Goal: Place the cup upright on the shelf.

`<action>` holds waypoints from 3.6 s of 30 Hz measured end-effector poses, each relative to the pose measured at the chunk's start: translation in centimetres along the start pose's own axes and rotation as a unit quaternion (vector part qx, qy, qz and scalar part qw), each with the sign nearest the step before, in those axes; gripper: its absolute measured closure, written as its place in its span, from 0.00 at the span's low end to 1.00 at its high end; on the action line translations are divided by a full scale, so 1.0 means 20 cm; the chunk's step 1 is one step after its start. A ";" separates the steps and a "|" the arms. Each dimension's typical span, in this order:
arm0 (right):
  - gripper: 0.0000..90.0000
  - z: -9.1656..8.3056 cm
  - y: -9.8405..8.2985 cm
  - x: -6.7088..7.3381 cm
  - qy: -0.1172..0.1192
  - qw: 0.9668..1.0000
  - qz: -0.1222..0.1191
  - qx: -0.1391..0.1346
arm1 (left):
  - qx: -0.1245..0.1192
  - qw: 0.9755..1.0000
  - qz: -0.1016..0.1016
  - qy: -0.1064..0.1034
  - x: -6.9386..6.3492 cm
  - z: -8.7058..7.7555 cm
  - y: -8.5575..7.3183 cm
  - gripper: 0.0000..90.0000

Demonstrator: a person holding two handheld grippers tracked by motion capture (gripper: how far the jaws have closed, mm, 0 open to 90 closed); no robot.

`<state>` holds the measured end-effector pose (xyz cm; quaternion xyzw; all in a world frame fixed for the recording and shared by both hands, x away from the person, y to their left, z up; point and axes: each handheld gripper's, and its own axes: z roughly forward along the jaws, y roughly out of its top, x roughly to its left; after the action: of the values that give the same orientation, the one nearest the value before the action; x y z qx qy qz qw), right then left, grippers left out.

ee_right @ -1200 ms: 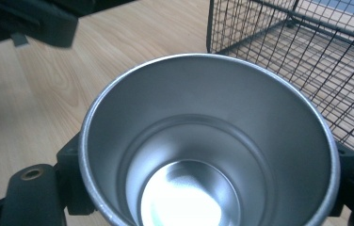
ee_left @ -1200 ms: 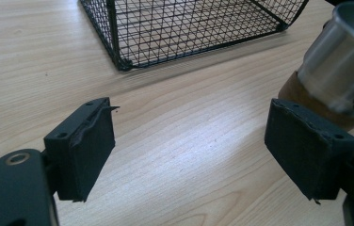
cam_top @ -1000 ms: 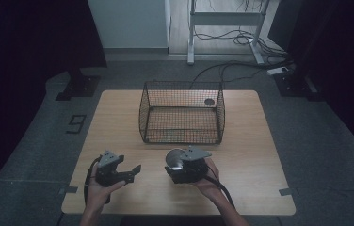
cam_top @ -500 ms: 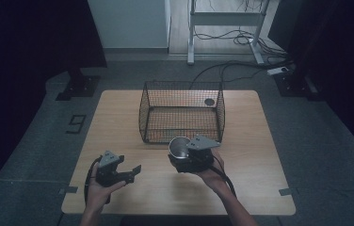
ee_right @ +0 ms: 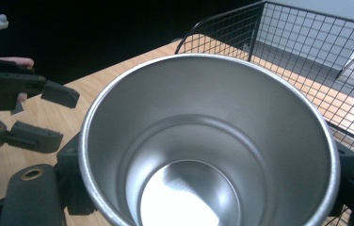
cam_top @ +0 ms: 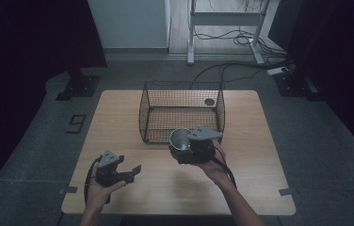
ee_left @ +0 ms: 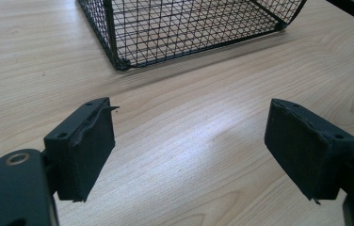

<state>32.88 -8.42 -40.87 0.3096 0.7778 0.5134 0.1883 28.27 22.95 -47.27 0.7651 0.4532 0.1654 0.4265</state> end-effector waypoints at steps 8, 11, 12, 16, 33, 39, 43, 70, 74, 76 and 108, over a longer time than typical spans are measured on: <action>0.20 0.03 0.03 -0.02 -0.004 1.000 -0.001 0.005 | 0.001 1.000 0.001 0.001 0.00 0.00 0.00 0.19; 0.20 0.04 0.04 -0.03 -0.005 1.000 0.000 0.006 | 0.001 1.000 0.000 0.000 0.00 0.00 0.00 0.19; 0.20 0.04 0.05 -0.03 -0.006 1.000 0.000 0.006 | 0.000 1.000 0.000 0.000 0.00 0.00 0.00 0.19; 0.20 0.05 0.08 -0.04 -0.005 1.000 0.002 0.002 | -0.001 1.000 -0.001 0.001 0.01 -0.01 0.00 0.19; 0.20 0.07 0.19 -0.12 -0.015 1.000 0.013 0.003 | -0.006 1.000 -0.003 0.003 0.01 -0.02 0.00 0.19; 0.20 0.09 0.23 -0.16 -0.021 1.000 0.013 0.009 | -0.007 1.000 -0.004 0.003 0.02 -0.03 0.00 0.19; 0.20 0.11 0.25 -0.18 -0.020 1.000 0.014 0.010 | -0.008 1.000 -0.005 0.001 0.01 -0.03 0.01 0.19; 0.20 0.27 0.36 -0.34 -0.025 0.999 0.003 0.042 | -0.013 1.000 -0.006 -0.003 0.02 -0.04 0.01 0.19; 0.20 0.29 0.38 -0.36 -0.025 0.999 0.004 0.045 | -0.015 1.000 -0.007 -0.003 0.02 -0.05 0.01 0.19; 0.20 0.30 0.38 -0.38 -0.027 0.998 0.003 0.048 | -0.017 1.000 -0.008 -0.002 0.02 -0.05 0.01 0.19; 0.20 0.46 0.38 -0.61 -0.037 0.997 0.034 0.060 | -0.018 1.000 -0.008 -0.004 0.03 -0.05 0.01 0.19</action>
<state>49.62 -8.22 -38.00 0.3648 0.7890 0.4601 0.1804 28.00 23.86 -46.54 0.7540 0.4548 0.1670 0.4435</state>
